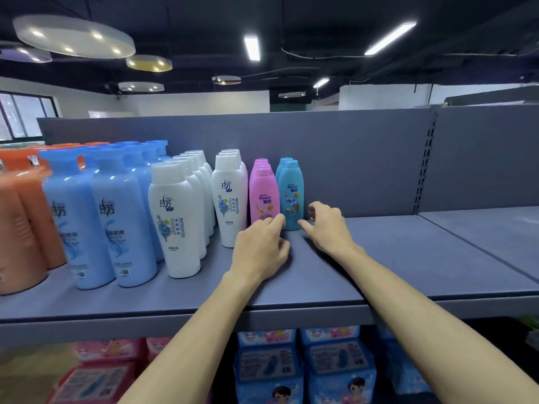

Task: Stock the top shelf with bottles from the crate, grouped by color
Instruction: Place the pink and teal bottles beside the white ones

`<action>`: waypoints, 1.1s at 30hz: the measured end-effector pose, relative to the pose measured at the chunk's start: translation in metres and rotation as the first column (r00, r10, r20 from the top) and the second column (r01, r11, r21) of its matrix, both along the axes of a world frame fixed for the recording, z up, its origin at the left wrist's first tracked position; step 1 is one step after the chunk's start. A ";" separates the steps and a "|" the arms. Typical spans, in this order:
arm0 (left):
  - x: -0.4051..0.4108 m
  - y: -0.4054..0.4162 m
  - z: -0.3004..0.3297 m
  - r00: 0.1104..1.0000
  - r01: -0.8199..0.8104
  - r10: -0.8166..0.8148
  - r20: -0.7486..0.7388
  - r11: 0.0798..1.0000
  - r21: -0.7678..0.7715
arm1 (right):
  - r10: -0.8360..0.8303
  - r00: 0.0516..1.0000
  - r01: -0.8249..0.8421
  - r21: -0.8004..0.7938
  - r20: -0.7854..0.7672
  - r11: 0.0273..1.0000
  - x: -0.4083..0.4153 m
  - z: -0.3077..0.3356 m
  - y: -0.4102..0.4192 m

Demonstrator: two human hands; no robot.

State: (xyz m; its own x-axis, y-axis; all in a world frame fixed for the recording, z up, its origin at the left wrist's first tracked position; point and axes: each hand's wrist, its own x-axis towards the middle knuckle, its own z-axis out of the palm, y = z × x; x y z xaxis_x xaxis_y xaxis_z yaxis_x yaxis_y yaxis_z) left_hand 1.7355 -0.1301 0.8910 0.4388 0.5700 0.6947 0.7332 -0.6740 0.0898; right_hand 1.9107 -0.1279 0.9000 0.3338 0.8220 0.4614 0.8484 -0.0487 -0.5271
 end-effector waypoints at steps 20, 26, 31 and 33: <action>-0.057 -0.077 0.024 0.978 0.013 0.028 -0.206 0.981 0.194 | 0.025 0.985 -0.044 0.108 0.172 0.993 -0.042 0.036 -0.127; -0.066 -0.118 -0.004 0.957 0.242 -0.167 -0.236 0.909 0.339 | 0.084 0.973 -0.126 0.189 0.213 0.974 -0.066 -0.004 -0.188; -0.071 -0.132 -0.051 0.925 0.311 -0.221 -0.309 0.909 0.279 | 0.121 0.932 -0.182 0.154 0.341 0.971 -0.074 -0.053 -0.222; -0.071 -0.136 -0.063 0.925 0.303 -0.219 -0.310 0.919 0.253 | 0.125 0.907 -0.216 0.188 0.403 0.958 -0.075 -0.064 -0.228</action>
